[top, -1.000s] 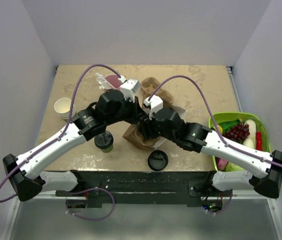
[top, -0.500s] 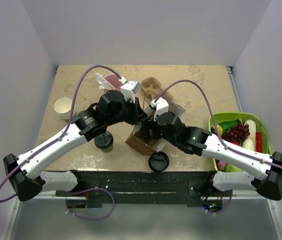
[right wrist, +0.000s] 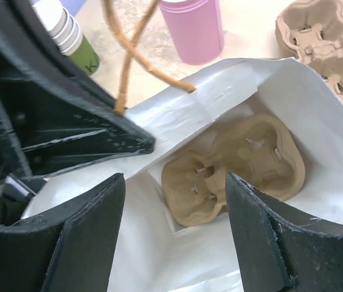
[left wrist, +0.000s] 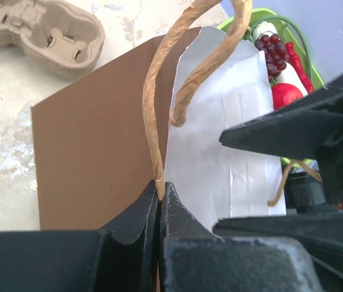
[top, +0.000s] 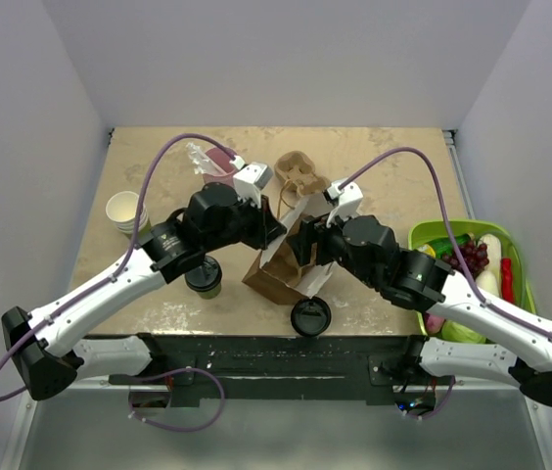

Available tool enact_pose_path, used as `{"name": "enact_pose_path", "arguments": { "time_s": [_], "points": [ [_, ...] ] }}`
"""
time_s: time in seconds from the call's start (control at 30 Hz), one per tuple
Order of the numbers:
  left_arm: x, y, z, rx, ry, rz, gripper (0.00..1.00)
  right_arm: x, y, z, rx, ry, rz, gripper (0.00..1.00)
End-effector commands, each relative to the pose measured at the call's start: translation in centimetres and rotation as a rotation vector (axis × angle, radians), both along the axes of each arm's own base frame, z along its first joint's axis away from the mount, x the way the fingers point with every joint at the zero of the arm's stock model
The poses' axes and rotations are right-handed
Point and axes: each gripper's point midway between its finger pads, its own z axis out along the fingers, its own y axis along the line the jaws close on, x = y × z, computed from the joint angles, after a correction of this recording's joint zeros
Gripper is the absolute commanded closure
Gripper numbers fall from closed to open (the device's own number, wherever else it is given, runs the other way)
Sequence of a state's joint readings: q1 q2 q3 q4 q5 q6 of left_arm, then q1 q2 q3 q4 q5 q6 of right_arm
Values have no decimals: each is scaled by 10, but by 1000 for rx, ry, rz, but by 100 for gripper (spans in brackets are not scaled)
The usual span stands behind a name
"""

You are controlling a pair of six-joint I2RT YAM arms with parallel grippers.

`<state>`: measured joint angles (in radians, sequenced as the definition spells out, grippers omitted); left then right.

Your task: Pack the takeout coffee

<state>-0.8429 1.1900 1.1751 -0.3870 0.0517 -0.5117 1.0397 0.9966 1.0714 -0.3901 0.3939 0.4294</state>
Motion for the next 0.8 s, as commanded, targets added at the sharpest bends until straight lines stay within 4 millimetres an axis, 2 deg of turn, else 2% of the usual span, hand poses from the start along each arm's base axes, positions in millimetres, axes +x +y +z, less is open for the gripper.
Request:
{"name": "enact_pose_path", "arguments": {
  "time_s": [0.0,0.07,0.17,0.23,0.27,0.37,0.5,0.77],
  "points": [
    [-3,-1,35,-71,-159,-58,100,4,0,9,1,-54,0,30],
    [1,4,37,-24,-255,-66,100,-3,7,17,19,-87,75,29],
    [12,13,51,22,-405,-49,100,-19,15,36,52,-162,209,27],
    [15,13,47,80,-424,-71,100,-27,15,44,48,-200,264,27],
    [18,13,53,105,-458,-83,100,-31,16,46,43,-212,293,27],
    [20,11,48,152,-480,-115,100,-42,10,47,29,-246,350,26],
    [20,11,50,143,-483,-106,100,-46,-3,28,-41,-236,353,26],
    [9,12,57,80,-490,-104,100,-36,-28,-21,-163,-113,228,28]
  ]
}}
